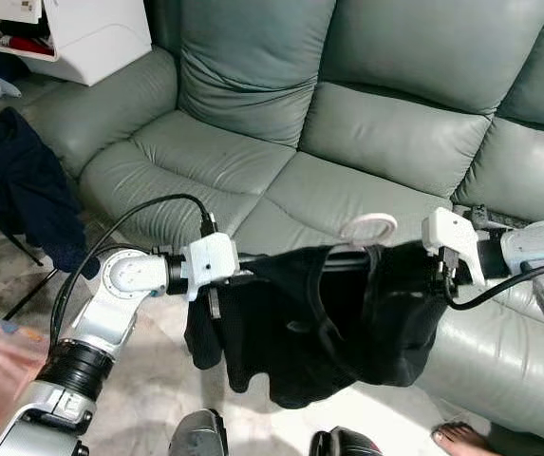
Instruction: Hang hanger
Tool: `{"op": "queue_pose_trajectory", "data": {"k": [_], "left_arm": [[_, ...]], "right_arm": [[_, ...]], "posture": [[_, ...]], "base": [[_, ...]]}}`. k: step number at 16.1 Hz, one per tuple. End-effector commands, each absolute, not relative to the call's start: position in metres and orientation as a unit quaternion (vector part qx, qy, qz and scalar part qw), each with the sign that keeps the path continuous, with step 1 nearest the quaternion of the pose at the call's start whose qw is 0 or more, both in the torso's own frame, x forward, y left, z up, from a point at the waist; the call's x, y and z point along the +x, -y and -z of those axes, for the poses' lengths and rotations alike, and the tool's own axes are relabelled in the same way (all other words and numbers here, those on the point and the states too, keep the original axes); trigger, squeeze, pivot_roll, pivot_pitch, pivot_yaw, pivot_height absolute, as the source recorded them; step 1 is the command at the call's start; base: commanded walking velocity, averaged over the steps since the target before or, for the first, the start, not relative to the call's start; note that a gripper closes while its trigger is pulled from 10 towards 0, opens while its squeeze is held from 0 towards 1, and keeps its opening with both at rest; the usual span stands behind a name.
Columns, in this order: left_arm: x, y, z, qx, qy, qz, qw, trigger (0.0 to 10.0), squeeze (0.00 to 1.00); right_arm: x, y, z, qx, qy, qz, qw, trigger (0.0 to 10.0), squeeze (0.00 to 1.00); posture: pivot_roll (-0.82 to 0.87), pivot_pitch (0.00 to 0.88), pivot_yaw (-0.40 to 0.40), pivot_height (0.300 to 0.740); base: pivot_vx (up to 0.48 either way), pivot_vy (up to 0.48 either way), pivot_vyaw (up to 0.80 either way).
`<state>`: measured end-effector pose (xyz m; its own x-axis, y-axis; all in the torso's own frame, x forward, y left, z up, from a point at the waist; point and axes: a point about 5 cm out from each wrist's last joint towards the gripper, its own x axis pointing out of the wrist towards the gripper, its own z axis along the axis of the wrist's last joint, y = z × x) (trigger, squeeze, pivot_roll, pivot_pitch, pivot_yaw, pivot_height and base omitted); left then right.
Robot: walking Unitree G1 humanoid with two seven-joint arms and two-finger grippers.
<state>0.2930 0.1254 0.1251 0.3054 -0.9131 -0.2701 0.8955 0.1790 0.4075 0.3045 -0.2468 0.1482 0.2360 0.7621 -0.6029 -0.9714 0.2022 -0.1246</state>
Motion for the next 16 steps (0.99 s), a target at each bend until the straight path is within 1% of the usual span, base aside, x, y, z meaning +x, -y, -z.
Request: {"op": "queue_pose_trajectory", "data": {"k": [1, 2, 4, 8, 12, 16], "left_arm": [[0.294, -0.123, -0.136, 0.250, 0.045, 0.587, 0.769, 0.0, 0.00], [0.293, -0.122, -0.135, 0.250, 0.043, 0.588, 0.768, 0.0, 0.00], [0.293, -0.122, -0.133, 0.252, 0.041, 0.589, 0.766, 0.0, 0.00], [0.292, -0.121, -0.131, 0.254, 0.037, 0.593, 0.763, 0.0, 0.00], [0.292, -0.121, -0.130, 0.256, 0.034, 0.594, 0.762, 0.0, 0.00], [0.291, -0.120, -0.129, 0.255, 0.032, 0.595, 0.761, 0.0, 0.00]], "right_arm": [[0.301, 0.250, -0.149, -0.247, -0.227, -0.593, 0.733, 0.0, 0.00], [0.299, 0.254, -0.149, -0.247, -0.243, -0.599, 0.722, 0.0, 0.00], [0.297, 0.256, -0.150, -0.248, -0.258, -0.605, 0.712, 0.0, 0.00], [0.296, 0.266, -0.146, -0.312, -0.294, -0.588, 0.686, 0.0, 0.00], [0.300, 0.272, -0.147, -0.358, -0.299, -0.561, 0.683, 0.0, 0.00], [0.308, 0.267, -0.149, -0.365, -0.262, -0.547, 0.706, 0.0, 0.00]], "posture": [[-0.05, 0.073, 0.025, 0.740], [-0.06, 0.074, 0.023, 0.740], [-0.06, 0.074, 0.023, 0.740], [-0.06, 0.078, 0.020, 0.740], [-0.07, 0.079, 0.019, 0.740], [-0.07, 0.080, 0.018, 0.740]], "base": [[0.000, 0.000, 0.00], [0.000, 0.000, 0.00], [0.000, 0.000, 0.00], [0.000, 0.000, 0.00], [0.000, 0.000, 0.00], [0.000, 0.000, 0.00]]}}
